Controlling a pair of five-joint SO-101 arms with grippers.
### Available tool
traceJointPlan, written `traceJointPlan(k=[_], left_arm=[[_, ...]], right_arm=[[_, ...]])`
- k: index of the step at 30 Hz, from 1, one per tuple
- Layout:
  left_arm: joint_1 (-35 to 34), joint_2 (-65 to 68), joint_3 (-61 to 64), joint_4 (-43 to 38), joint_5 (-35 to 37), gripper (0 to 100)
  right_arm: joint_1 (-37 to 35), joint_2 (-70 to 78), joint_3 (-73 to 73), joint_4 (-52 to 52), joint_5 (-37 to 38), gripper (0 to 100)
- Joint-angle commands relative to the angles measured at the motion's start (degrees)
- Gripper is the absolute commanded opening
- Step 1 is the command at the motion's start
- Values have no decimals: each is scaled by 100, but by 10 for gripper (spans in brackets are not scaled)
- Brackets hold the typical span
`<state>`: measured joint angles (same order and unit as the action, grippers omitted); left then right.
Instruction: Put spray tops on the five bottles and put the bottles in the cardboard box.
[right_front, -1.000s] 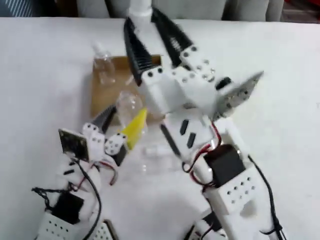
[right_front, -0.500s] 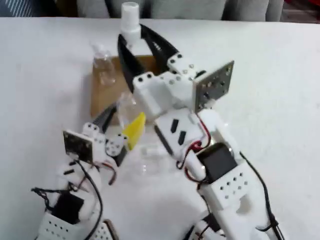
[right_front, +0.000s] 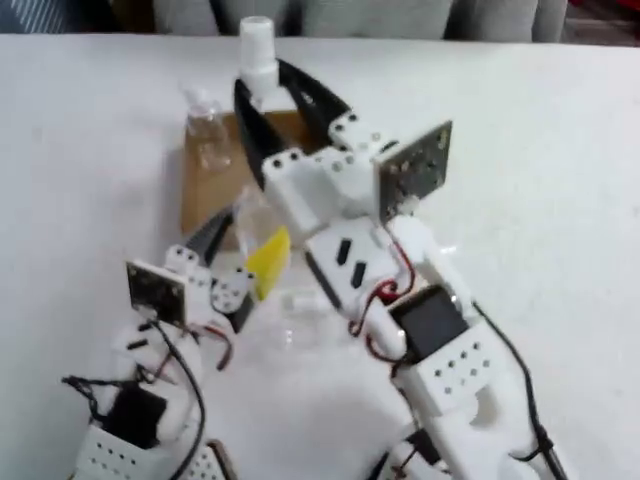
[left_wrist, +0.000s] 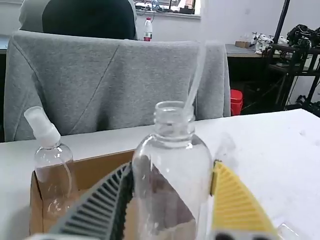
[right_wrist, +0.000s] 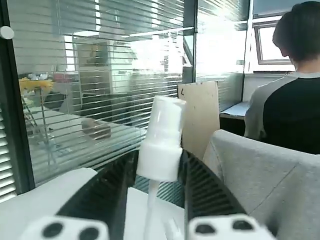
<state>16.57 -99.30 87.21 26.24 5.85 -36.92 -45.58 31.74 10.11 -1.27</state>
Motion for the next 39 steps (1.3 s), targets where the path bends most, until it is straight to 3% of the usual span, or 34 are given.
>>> traceJointPlan(k=[1,11,17,27,32,36,39], left_arm=[[66,-92,-53,-193,-62,22],[57,-92,-53,-193,-62,22],[22,-92,-53,-193,-62,22],[22,-92,-53,-193,-62,22],[22,-92,-53,-193,-62,22],[22,-92,-53,-193,-62,22],[22,-92,-53,-193,-62,22]], right_arm=[[-57,22,237,-602,0,17],[-435,-31,1029,-769,0,19],[-444,-66,1073,-215,0,19],[-936,-1156,1002,1613,9,268],[-980,-1666,440,2334,9,269],[-549,-1886,-18,3152,-44,266],[-145,-2070,-44,3732,-44,198]])
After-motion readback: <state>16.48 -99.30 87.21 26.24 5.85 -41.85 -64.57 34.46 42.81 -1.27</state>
